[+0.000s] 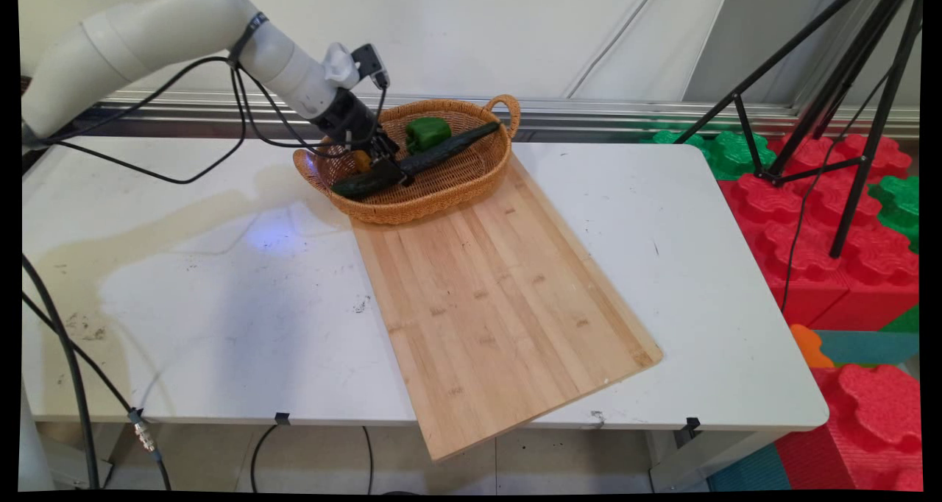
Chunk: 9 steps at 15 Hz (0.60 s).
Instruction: Pick up the cucumber from the vegetable basket
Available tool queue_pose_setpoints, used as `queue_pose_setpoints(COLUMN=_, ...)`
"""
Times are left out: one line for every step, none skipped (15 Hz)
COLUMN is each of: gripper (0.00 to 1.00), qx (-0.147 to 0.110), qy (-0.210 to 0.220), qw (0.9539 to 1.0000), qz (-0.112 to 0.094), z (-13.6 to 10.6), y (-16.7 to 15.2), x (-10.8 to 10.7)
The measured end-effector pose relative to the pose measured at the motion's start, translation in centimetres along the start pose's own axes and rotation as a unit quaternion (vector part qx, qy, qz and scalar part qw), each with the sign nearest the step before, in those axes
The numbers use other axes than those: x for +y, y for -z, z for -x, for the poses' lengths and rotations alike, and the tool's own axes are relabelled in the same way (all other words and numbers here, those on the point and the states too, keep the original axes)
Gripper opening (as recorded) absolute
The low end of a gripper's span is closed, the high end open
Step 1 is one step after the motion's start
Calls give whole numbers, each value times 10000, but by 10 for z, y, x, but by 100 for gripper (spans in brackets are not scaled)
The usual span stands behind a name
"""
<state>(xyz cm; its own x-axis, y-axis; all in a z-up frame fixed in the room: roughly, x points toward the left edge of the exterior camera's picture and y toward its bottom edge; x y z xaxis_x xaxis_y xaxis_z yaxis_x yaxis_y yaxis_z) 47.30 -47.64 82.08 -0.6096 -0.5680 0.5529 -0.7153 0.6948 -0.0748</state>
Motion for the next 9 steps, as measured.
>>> queue_pose_setpoints(gripper=100, qx=-14, qy=6, qw=10000, qz=-4, z=-1, y=-5, x=-1)
queue_pose_setpoints(gripper=100, qx=-20, qy=8, qw=10000, qz=-4, z=-1, y=-8, x=-2)
queue_pose_setpoints(gripper=100, qx=-31, qy=14, qw=10000, qz=-6, z=-2, y=-12, x=-3)
queue_pose_setpoints(gripper=100, qx=-37, qy=19, qw=10000, qz=-6, z=-2, y=-15, x=-3)
queue_pose_setpoints(gripper=100, qx=-43, qy=25, qw=10000, qz=-9, z=-2, y=-18, x=-4)
queue_pose_setpoints(gripper=100, qx=-46, qy=34, qw=10000, qz=-12, z=-2, y=-21, x=-5)
queue_pose_setpoints(gripper=100, qx=-46, qy=44, qw=10000, qz=-16, z=-3, y=-25, x=-6)
queue_pose_setpoints(gripper=0, qx=-41, qy=57, qw=10000, qz=-17, z=-3, y=-27, x=-7)
queue_pose_setpoints(gripper=0, qx=-29, qy=82, qw=10000, qz=-19, z=-3, y=-28, x=-8)
